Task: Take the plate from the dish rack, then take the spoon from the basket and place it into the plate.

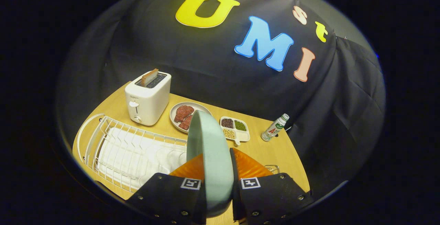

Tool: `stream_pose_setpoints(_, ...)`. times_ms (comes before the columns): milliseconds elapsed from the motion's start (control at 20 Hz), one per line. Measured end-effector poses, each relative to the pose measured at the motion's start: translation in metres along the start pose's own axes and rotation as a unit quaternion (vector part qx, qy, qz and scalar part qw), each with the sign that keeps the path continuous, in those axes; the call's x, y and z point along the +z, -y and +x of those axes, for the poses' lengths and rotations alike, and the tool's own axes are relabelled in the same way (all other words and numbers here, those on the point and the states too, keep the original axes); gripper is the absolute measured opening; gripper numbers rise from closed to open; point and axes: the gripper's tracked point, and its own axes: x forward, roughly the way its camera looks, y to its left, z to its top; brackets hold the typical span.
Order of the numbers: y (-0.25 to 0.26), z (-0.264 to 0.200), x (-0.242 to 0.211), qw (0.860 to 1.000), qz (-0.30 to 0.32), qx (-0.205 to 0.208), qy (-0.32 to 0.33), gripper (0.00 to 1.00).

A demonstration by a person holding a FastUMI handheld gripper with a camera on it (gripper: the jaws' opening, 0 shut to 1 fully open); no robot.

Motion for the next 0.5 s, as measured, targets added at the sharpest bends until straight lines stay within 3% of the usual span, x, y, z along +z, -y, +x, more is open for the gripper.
stream_pose_setpoints(500,0.078,-0.040,-0.030,0.998,0.036,-0.053,-0.005,0.28)
